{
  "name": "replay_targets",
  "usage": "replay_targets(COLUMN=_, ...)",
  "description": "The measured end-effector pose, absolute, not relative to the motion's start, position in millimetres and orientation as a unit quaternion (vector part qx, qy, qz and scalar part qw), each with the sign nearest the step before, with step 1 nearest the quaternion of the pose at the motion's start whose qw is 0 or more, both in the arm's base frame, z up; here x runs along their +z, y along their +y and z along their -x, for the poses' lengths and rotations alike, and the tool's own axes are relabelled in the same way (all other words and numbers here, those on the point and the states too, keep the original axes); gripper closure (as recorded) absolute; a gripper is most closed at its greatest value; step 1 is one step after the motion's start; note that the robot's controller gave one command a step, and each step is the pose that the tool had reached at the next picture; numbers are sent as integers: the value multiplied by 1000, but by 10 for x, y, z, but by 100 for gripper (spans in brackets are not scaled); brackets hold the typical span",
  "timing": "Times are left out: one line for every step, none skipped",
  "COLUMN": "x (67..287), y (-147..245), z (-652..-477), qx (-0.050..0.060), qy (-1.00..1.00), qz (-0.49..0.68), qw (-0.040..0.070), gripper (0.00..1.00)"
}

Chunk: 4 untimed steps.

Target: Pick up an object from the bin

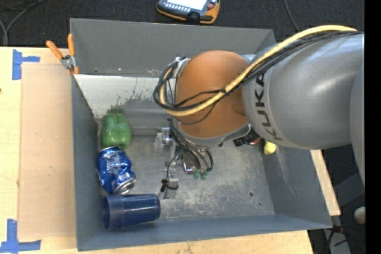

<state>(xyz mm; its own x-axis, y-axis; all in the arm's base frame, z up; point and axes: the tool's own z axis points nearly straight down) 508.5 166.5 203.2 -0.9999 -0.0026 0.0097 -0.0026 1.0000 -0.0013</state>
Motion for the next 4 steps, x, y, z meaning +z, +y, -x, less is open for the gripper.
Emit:
replay_targets(x=2065, y=1654, z=-5105, qx=0, qy=-1000, qz=1, qw=1, gripper=0)
replay_targets(x=876, y=2276, z=-4871, qx=2, qy=-996, qz=-84, qw=2, gripper=0)
replay_targets(x=1522, y=2373, z=-4795, qx=-1, qy=-991, qz=-137, qw=-4, gripper=0)
replay_targets(x=800, y=2230, z=-4920, qx=5, qy=-996, qz=-89, qw=-4, gripper=0)
